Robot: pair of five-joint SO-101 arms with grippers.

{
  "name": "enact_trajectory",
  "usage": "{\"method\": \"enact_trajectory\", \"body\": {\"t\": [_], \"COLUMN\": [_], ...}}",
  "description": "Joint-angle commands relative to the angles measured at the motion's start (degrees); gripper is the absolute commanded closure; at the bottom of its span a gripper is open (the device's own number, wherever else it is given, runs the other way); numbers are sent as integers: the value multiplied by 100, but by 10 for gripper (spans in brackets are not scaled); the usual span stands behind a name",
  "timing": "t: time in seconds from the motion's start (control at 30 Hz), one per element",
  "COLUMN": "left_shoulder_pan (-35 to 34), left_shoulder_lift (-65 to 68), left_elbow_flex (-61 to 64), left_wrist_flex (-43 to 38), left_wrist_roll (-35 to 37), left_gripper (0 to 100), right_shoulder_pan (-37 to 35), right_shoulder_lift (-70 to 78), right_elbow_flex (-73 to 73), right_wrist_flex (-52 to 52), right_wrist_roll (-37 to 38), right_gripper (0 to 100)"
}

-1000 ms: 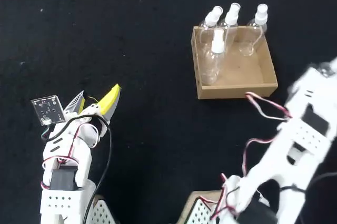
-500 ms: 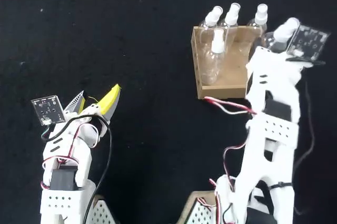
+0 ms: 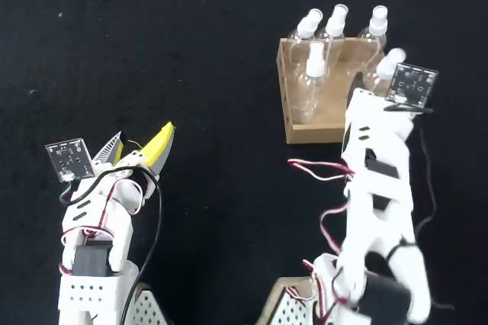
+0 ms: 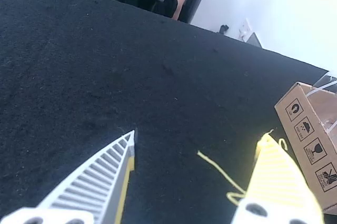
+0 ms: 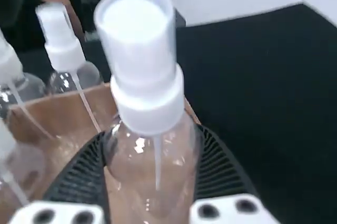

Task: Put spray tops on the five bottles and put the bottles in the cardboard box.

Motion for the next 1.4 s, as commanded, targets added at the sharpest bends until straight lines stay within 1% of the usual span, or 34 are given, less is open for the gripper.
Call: {"method": "enact_trajectory", "body": {"t": [0.0,0.27,0.8,0.93,1.1,1.23,1.3,1.37], "left_shoulder_pan": [-48,-48,-48,-48,-48,-48,-48,-48], "left_shoulder_lift": [-44,-44,-44,-44,-44,-44,-44,-44], "left_elbow_flex": [127,127,127,127,127,127,127,127], "left_wrist_flex": [26,26,26,26,26,26,26,26], "left_wrist_roll": [9,9,9,9,9,9,9,9], "left_gripper": [657,657,657,657,657,657,657,657], "right_shoulder_pan": [-18,255,237,229,281,237,229,229], "right_shoulder_lift": [321,470,541,848,1077,1059,1059,1095], "right_elbow_flex": [-549,-611,-391,-453,-321,-189,-171,-171], "right_wrist_flex": [-193,-193,-185,-202,-791,-905,-897,-897], "right_wrist_roll": [53,53,62,466,510,536,536,519], "right_gripper": [987,985,985,985,986,985,959,894]}}
